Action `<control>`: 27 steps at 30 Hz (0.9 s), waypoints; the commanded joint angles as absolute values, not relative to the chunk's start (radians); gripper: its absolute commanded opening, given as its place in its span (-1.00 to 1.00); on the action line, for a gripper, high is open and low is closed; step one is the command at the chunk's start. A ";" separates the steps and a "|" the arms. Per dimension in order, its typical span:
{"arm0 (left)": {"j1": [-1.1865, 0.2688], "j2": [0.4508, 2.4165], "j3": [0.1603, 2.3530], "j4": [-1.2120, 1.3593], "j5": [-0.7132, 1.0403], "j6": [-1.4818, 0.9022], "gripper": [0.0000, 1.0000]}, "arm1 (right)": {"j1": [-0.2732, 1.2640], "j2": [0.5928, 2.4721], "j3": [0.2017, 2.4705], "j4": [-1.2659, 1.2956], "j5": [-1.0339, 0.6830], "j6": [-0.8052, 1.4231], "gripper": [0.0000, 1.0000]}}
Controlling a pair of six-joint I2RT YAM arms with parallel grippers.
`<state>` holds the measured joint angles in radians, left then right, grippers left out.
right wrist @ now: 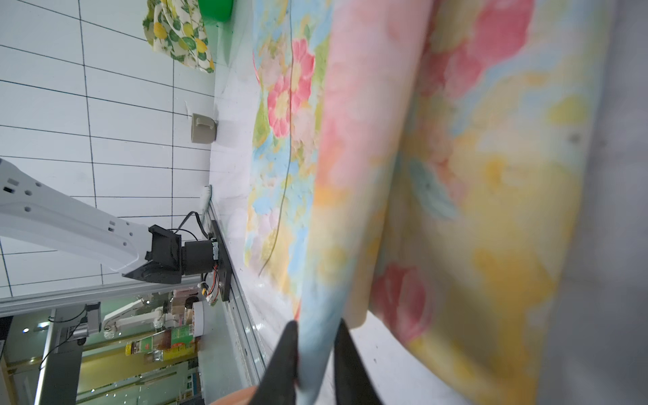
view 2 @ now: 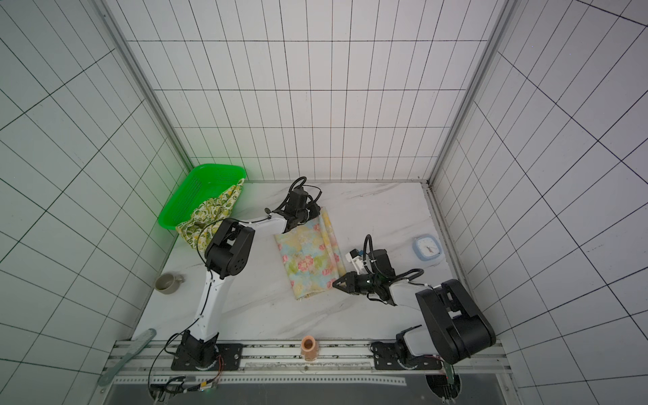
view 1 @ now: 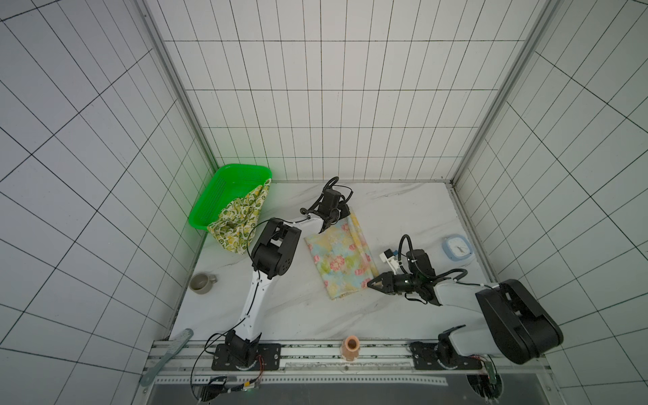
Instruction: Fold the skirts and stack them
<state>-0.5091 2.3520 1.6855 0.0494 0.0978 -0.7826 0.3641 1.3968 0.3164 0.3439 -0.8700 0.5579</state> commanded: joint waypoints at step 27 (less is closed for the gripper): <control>-0.486 1.946 1.112 0.316 0.302 -0.871 -0.41 | 0.358 1.368 0.696 -0.120 -0.603 0.340 0.06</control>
<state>-0.4759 1.9930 1.2072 0.2840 0.2581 -0.8425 0.3641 1.3041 0.6071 -0.0689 -0.6373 0.3943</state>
